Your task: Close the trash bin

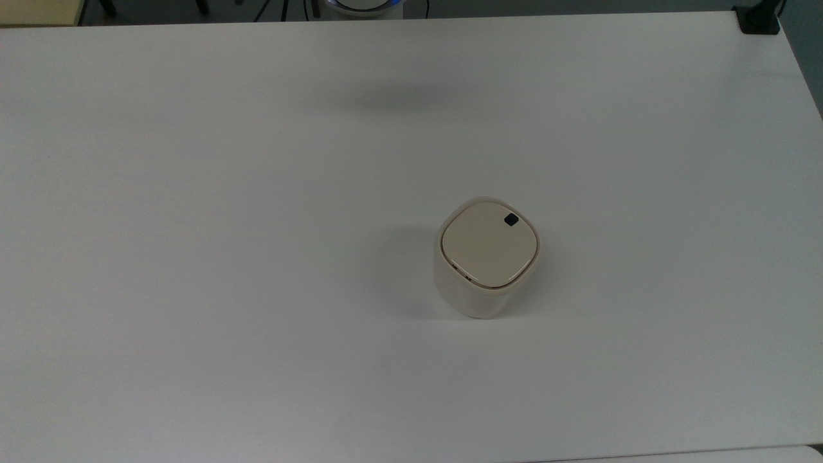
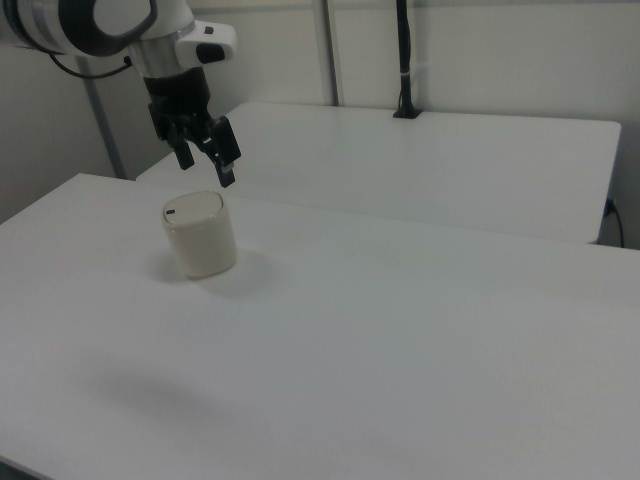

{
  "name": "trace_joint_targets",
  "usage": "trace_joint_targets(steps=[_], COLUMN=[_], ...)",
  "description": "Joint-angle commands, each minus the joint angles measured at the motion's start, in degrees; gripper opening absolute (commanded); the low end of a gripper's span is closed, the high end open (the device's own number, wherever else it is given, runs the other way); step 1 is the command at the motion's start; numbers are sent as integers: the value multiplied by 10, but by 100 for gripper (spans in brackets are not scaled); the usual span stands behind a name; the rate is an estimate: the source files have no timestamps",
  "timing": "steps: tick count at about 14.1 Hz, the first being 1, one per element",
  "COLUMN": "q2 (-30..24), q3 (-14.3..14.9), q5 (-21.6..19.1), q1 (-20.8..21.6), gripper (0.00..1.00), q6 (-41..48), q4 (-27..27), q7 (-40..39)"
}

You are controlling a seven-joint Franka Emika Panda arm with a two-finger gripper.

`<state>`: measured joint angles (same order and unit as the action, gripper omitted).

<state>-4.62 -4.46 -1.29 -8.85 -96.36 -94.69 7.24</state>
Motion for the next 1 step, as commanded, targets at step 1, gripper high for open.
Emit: trace_joint_targets(steps=[1], q2=[0], q3=[-1], q5=[-5], q1=[-4], gripper=[100], q6=[5], q4=[7], q7=[-14])
